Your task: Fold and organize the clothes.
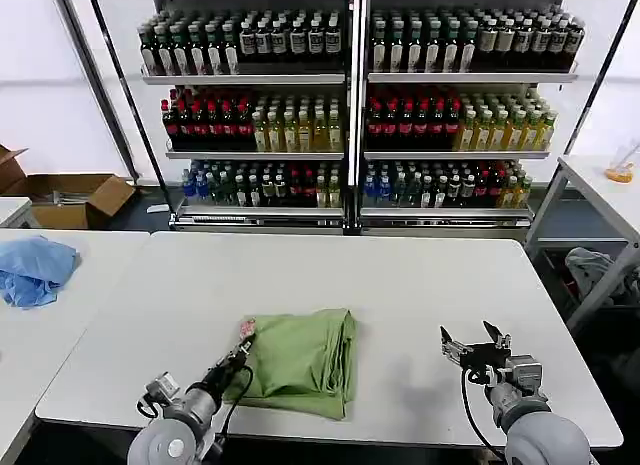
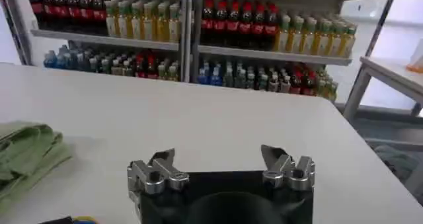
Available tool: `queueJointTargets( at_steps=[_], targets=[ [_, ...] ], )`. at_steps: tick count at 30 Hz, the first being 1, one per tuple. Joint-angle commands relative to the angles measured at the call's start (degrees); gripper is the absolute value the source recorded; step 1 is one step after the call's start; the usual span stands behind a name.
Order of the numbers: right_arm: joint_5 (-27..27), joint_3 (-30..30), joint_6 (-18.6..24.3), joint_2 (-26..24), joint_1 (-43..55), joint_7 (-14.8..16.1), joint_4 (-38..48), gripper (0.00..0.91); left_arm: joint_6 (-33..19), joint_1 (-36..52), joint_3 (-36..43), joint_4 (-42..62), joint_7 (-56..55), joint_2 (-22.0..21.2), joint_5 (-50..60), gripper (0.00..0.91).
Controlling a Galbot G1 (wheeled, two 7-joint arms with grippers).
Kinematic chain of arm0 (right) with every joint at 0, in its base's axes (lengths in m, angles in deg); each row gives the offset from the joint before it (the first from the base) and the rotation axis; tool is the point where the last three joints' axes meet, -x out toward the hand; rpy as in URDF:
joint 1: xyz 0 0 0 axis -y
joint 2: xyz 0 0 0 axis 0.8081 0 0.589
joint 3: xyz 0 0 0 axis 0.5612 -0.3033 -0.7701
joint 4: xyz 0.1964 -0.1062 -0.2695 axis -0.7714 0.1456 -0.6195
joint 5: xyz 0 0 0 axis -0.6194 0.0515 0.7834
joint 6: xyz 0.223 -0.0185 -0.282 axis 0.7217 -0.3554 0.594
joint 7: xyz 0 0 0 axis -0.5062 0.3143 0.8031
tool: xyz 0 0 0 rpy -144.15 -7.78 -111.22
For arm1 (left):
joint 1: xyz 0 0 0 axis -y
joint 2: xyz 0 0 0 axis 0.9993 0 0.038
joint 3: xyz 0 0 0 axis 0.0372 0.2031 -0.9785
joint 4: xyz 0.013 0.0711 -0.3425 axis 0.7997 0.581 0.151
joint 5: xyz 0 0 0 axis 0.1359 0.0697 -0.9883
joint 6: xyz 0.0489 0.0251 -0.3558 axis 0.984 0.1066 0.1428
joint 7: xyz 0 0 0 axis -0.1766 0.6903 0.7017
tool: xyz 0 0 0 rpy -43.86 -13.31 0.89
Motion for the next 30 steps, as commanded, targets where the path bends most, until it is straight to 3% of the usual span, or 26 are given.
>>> queueJointTargets(
  at_steps=[1,10,14,17,20,22,26,30],
  targets=[
    [-0.28,0.24,0.11,-0.20,0.23,0.09,0.31,0.907,-0.06,1.55,-7.19,-6.79,-1.31,3.32,-2.43,0.020],
    [-0.75,-0.34,0.16,-0.29,1.83,0.18,0.78,0.907,5.30,5.02,-20.49,-11.00,-0.49,18.98,12.97,0.020],
    [-0.83,-0.38,0.21,-0.17,1.95,0.23,0.77,0.907,6.10,7.11,-19.96,-11.58,1.06,24.21,19.77,0.020],
    [-0.71,-0.31,0.32,0.11,1.38,0.38,0.47,0.907,4.63,5.42,-12.44,-12.43,4.25,25.30,35.34,0.020],
    [-0.26,-0.34,0.39,0.72,0.91,0.46,0.45,0.907,1.64,4.01,1.56,-7.59,8.94,22.33,54.42,0.020],
    [-0.04,-0.23,0.40,1.13,0.59,0.38,0.37,0.907,0.36,5.14,10.62,-2.49,10.01,17.98,65.61,0.020],
    [0.16,0.87,0.33,1.15,-0.73,0.29,-0.48,0.907,0.45,9.95,19.25,-0.82,8.67,7.74,70.48,0.020],
    [0.46,1.78,0.08,1.20,-1.62,0.07,-1.05,0.907,2.63,13.42,26.23,-0.25,8.58,1.84,71.45,0.020]
  ],
)
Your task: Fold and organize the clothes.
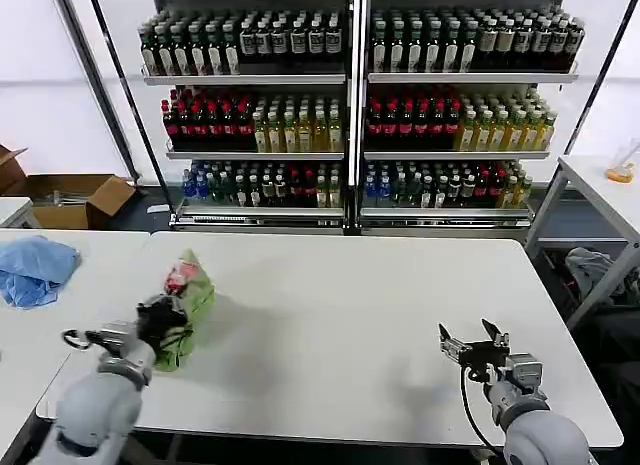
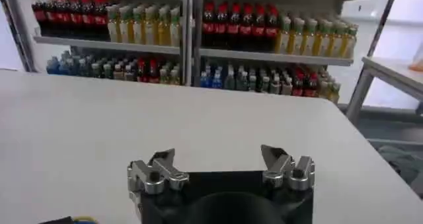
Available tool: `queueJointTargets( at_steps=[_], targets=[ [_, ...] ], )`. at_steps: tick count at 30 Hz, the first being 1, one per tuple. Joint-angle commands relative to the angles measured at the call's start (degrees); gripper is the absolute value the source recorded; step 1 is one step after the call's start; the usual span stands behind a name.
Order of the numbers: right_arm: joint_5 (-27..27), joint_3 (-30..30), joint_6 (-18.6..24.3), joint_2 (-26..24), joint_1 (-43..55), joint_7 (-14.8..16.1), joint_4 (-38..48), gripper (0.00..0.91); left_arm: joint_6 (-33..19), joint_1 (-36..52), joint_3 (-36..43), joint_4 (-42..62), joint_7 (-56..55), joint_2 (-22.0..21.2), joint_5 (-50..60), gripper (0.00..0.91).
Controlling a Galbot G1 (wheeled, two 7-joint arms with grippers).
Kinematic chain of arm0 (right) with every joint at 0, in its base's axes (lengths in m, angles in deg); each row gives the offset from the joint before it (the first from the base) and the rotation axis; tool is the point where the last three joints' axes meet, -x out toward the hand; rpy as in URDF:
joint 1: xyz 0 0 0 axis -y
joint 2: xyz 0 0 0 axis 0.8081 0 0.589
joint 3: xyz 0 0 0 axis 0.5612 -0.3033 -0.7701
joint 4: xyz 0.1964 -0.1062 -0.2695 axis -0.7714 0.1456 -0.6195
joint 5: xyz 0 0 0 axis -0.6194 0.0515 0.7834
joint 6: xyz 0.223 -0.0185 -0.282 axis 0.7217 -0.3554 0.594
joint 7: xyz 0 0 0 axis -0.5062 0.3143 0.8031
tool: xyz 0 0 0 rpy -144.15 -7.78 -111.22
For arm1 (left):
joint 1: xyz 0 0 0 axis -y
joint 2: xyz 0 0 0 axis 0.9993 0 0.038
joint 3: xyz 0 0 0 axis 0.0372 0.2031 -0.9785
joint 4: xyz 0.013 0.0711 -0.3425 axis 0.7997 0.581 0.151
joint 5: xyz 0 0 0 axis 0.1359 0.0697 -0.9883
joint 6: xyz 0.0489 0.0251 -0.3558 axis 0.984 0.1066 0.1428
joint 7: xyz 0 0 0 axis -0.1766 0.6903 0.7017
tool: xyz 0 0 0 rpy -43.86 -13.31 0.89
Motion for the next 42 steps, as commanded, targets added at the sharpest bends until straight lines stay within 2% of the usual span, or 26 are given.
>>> queueJointTargets(
  at_steps=[1,6,13,16,17,18,19,23,28,31,35,39,42],
  targets=[
    [0.28,1.77,-0.24,0.20,-1.88,-0.18,-1.10,0.907,1.42,8.30,27.41,6.12,3.07,-14.17,29.01,0.020],
    [0.21,2.65,-0.27,0.22,-2.26,-0.18,-1.55,0.907,4.29,14.78,33.17,12.42,0.44,-18.80,20.08,0.020],
    [0.18,3.50,-0.24,-0.10,-3.13,-0.09,-2.09,0.907,3.69,19.52,35.18,19.20,-4.76,-25.18,3.25,0.020],
    [0.10,3.84,-0.21,-0.41,-3.24,-0.05,-2.20,0.907,1.48,20.22,34.57,21.76,-5.97,-26.79,2.40,0.030],
    [0.10,3.86,-0.20,-0.47,-3.23,-0.05,-2.27,0.907,0.77,20.40,34.34,22.67,-6.80,-27.23,2.10,0.091],
    [0.10,3.88,-0.18,-0.54,-3.20,-0.01,-2.35,0.907,-0.33,20.55,33.85,23.24,-7.18,-27.48,1.48,0.715],
    [0.12,3.86,-0.13,-0.55,-3.13,0.03,-2.40,0.907,-2.20,20.67,33.67,23.78,-7.26,-27.72,1.11,0.907],
    [0.12,3.49,0.08,-0.37,-2.63,0.11,-2.34,0.907,-10.70,21.07,32.35,25.09,-7.26,-27.86,0.58,0.907],
    [-0.07,2.13,1.04,-0.26,-1.52,0.37,-2.11,0.907,-18.44,18.08,31.44,20.73,-7.25,-24.54,-1.74,0.907],
    [-0.86,0.36,1.97,0.20,0.56,0.27,-1.44,0.907,-20.53,14.94,28.63,14.77,-7.37,-21.86,-3.80,0.907],
    [-2.00,-3.72,2.99,1.17,4.88,0.26,0.18,0.907,-20.24,10.98,24.91,7.06,-6.81,-17.54,-5.58,0.907],
    [-5.63,-10.61,3.08,4.56,11.97,-0.75,4.26,0.907,-20.01,6.12,19.01,1.59,-7.26,-13.34,-5.50,0.907],
    [-10.36,-14.90,2.93,8.55,18.20,-1.95,8.92,0.907,-20.19,2.63,13.14,-0.69,-7.58,-10.97,-5.80,0.907]
  ],
)
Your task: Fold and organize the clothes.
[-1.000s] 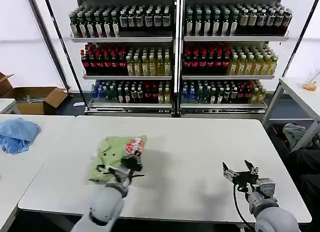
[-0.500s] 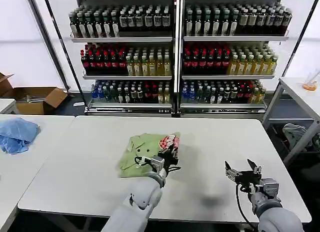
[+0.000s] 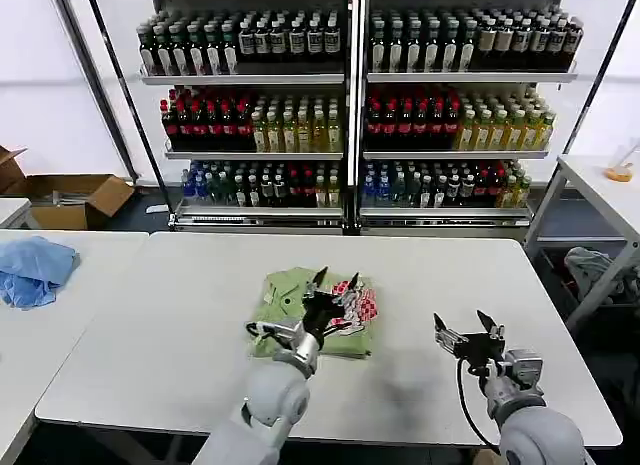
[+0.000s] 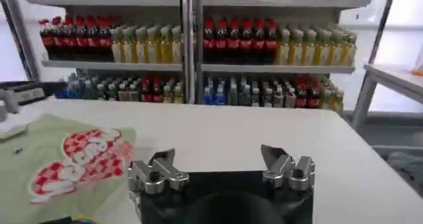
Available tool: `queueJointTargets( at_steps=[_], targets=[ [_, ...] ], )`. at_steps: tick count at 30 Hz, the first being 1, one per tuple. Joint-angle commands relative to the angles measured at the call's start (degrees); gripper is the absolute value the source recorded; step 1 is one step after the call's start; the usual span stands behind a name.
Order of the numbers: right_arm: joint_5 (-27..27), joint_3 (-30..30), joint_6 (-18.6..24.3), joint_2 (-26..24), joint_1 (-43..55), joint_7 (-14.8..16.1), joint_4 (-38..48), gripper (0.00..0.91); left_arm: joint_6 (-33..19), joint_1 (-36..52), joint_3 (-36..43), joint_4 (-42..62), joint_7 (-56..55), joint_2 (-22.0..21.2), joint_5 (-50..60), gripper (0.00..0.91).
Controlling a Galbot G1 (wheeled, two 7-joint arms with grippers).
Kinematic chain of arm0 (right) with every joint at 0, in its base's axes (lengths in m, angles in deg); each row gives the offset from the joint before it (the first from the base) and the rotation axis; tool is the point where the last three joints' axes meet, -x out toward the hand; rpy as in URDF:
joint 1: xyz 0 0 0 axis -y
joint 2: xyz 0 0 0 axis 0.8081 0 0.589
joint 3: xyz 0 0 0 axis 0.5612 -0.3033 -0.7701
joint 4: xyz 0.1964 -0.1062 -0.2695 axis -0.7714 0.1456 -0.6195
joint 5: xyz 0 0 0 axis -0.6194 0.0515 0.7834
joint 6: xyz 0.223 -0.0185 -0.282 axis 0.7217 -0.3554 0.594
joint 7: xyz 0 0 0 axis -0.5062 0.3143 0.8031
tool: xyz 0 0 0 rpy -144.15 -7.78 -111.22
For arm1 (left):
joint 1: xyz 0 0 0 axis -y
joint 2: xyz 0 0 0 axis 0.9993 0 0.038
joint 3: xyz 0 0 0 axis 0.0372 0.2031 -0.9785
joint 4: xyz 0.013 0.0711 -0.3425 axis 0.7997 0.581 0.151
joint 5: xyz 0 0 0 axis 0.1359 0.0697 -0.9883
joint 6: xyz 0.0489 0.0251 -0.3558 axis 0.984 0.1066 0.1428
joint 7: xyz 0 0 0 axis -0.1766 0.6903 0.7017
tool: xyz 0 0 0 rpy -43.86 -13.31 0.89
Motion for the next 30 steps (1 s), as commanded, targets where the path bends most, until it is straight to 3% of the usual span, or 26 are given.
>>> queueJointTargets(
  at_steps=[1,4,11,19,20,21,22,23,30],
  targets=[
    [-9.87,-14.09,0.66,8.08,17.48,-1.89,10.94,0.907,-5.17,-12.19,-15.74,-14.42,-1.34,9.46,-5.04,0.907],
    [-15.01,-18.09,0.59,12.22,23.64,-3.23,17.21,0.907,-5.23,-15.28,-19.42,-15.86,-1.39,10.71,-6.07,0.907],
    [-21.22,-21.34,-0.20,18.80,30.07,-5.64,27.24,0.907,-5.47,-19.53,-23.92,-17.14,-1.55,11.20,-7.07,0.907],
    [-22.32,-21.99,-1.39,19.25,29.74,-8.76,29.86,0.907,-5.48,-20.91,-24.92,-18.08,-1.60,11.13,-7.65,0.907],
    [-22.32,-21.93,-1.32,19.13,29.52,-8.92,29.75,0.806,-5.45,-20.99,-24.95,-18.16,-1.66,11.00,-7.73,0.907],
    [-22.31,-21.90,-1.25,19.04,29.31,-9.27,29.74,0.544,-5.43,-21.04,-24.92,-18.16,-1.67,10.89,-7.73,0.907],
    [-22.13,-21.93,-0.98,18.96,29.06,-9.59,29.81,0.373,-5.44,-21.19,-24.87,-18.13,-1.68,10.75,-7.69,0.907],
    [-22.02,-21.94,-0.77,18.92,28.92,-9.61,29.84,0.010,-5.42,-21.24,-24.80,-18.12,-1.68,10.58,-7.69,0.907],
    [-21.58,-21.83,-0.03,18.32,28.82,-9.17,29.46,0.000,-5.22,-21.44,-24.76,-18.29,-1.77,10.15,-7.70,0.907]
  ],
)
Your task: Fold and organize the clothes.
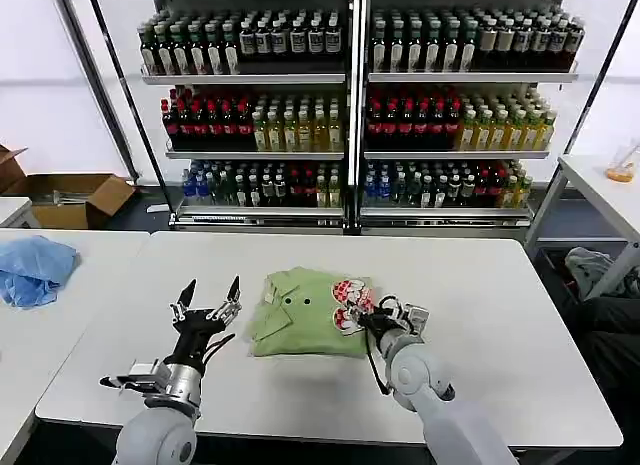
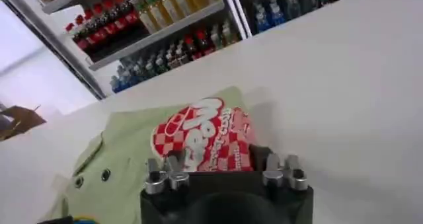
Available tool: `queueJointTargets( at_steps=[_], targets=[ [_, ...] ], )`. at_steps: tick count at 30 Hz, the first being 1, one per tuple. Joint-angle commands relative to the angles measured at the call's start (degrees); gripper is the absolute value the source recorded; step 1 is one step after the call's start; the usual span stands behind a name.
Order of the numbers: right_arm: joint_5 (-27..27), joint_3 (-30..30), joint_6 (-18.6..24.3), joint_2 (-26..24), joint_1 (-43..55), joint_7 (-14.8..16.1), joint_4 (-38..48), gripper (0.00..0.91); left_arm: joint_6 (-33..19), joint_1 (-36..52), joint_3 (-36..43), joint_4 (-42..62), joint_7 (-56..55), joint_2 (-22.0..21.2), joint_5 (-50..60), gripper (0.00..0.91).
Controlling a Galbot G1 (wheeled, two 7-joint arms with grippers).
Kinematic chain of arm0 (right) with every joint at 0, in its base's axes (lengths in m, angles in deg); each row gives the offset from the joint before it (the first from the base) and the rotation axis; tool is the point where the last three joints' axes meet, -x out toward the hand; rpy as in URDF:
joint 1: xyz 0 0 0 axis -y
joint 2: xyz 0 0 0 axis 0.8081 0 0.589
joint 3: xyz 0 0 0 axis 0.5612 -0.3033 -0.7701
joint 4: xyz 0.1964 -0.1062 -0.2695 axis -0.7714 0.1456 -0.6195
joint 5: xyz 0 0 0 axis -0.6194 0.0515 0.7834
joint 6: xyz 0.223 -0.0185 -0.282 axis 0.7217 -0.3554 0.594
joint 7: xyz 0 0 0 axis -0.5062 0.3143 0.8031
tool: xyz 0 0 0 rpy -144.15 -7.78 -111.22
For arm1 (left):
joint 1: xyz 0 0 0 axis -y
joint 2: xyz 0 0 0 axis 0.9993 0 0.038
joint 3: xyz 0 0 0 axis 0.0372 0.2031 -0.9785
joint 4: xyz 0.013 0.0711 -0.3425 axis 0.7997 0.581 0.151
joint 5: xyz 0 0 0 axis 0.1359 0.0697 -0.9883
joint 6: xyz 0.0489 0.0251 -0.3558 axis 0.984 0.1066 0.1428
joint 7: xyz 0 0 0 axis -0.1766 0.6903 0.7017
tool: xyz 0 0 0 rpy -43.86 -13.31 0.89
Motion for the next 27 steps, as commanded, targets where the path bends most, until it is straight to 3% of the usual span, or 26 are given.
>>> queueJointTargets(
  at_steps=[1,14,17,18,19,20,21,22,25,27],
  targets=[
    [-1.42,-1.93,0.48,1.56,2.98,-1.07,4.10,0.000,-0.26,-2.16,-2.40,-1.36,-0.07,0.62,-0.69,0.907],
    [2.89,1.59,0.59,-4.28,3.43,0.70,4.31,0.000,-0.20,-3.17,-2.42,-0.86,0.05,0.47,-0.78,0.907],
    [4.77,2.57,0.65,-5.47,2.61,2.88,3.26,0.000,-0.20,-3.41,-2.19,-0.89,0.10,0.24,-0.67,0.907],
    [5.86,2.62,0.83,-5.88,2.17,3.92,2.82,0.151,-0.18,-3.47,-2.10,-0.86,0.13,0.14,-0.55,0.907],
    [8.13,2.60,1.18,-6.30,1.75,4.90,2.01,0.433,-0.15,-3.47,-2.01,-0.76,0.13,0.07,-0.40,0.907],
    [10.10,2.58,1.94,-6.52,1.17,6.36,1.40,0.776,-0.10,-3.49,-1.97,-0.65,0.13,-0.04,-0.19,0.907],
    [13.75,2.41,3.63,-6.88,0.62,8.04,0.74,0.907,0.02,-3.49,-1.87,-0.50,0.11,-0.11,0.43,0.907],
    [16.15,2.17,5.20,-7.25,0.19,8.86,0.34,0.907,0.28,-3.50,-1.76,-0.40,0.13,-0.14,1.05,0.907],
    [25.56,2.07,15.33,-8.46,-2.70,10.48,-1.66,0.907,1.26,-3.76,-1.38,-0.45,0.20,-0.17,3.21,0.907],
    [31.61,3.75,17.50,-8.81,-5.86,10.66,-4.39,0.907,2.69,-3.85,-1.21,-0.54,0.18,-0.29,4.31,0.907]
  ],
)
